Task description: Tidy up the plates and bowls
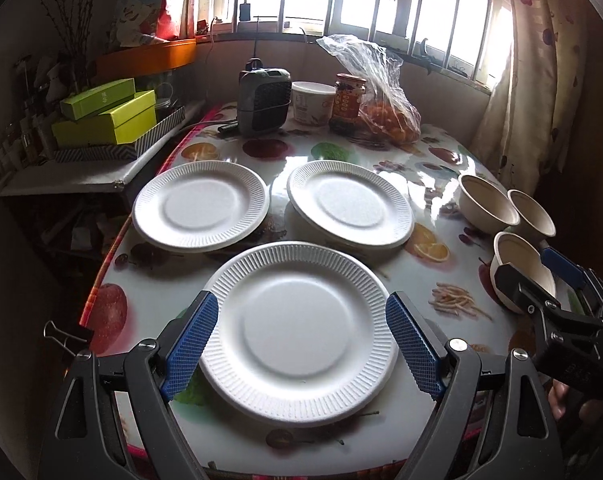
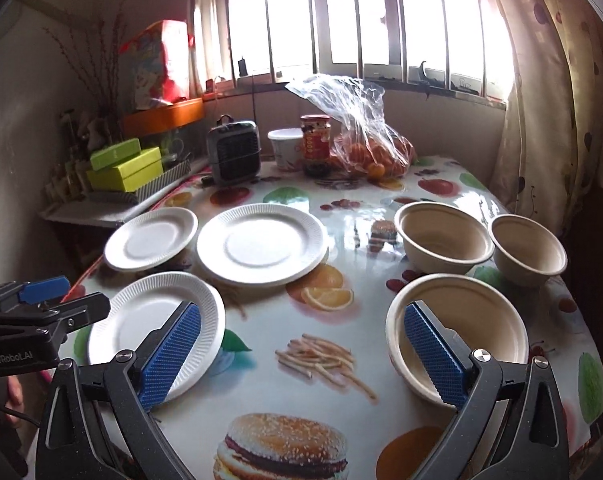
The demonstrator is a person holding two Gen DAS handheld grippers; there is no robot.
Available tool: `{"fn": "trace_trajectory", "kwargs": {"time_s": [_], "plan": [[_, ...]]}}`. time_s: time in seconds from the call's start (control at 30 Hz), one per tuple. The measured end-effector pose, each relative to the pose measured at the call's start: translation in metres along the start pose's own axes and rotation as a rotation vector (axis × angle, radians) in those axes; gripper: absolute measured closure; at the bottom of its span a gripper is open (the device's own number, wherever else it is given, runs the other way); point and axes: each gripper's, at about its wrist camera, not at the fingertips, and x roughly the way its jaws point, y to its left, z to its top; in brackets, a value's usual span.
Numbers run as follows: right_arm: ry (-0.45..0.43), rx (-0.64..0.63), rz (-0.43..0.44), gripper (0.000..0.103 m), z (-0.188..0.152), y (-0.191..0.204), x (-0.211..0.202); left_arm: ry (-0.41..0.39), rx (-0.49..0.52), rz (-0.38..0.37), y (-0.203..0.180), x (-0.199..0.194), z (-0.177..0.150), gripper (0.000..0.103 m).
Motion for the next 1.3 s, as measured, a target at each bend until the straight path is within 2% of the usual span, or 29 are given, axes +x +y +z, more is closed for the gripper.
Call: {"fn": "trace_trajectory", "kwargs": {"time_s": [0.17, 0.23, 0.37, 0.47, 0.53, 0.6, 0.77, 0.87, 0.93, 1.3], "plan": [[0.013, 0.030, -0.005, 0.004, 0.025, -0.002, 0.023, -0.012, -0.015, 0.015, 0.006, 0.014, 0.030, 0.020], [0.038, 0.048, -0.011, 0.007, 0.032, -0.004, 0.038, -0.004, -0.012, 0.019, 0.007, 0.025, 0.041, 0.026], [0.102, 0.070, -0.050, 0.015, 0.040, -0.008, 0.068, 0.024, -0.019, 0.037, 0.010, 0.046, 0.057, 0.031], [0.153, 0.129, -0.050, 0.025, 0.042, -0.018, 0.088, 0.042, -0.009, 0.047, 0.009, 0.061, 0.067, 0.034], [0.170, 0.148, -0.069, 0.030, 0.042, -0.020, 0.098, 0.060, -0.002, 0.051, 0.009, 0.072, 0.072, 0.043], [0.178, 0.148, -0.067, 0.032, 0.043, -0.019, 0.107, 0.078, -0.006, 0.046, 0.010, 0.083, 0.077, 0.047], [0.213, 0.151, -0.062, 0.048, 0.044, -0.017, 0.129, 0.105, -0.018, 0.045, 0.011, 0.103, 0.086, 0.048], [0.234, 0.173, -0.057, 0.055, 0.045, -0.019, 0.142, 0.121, -0.021, 0.031, 0.010, 0.114, 0.091, 0.054], [0.245, 0.189, -0.055, 0.064, 0.046, -0.021, 0.148, 0.135, -0.016, 0.034, 0.009, 0.121, 0.092, 0.062], [0.301, 0.247, -0.087, 0.065, 0.036, -0.031, 0.177, 0.174, -0.027, 0.012, 0.013, 0.151, 0.101, 0.062]]}}
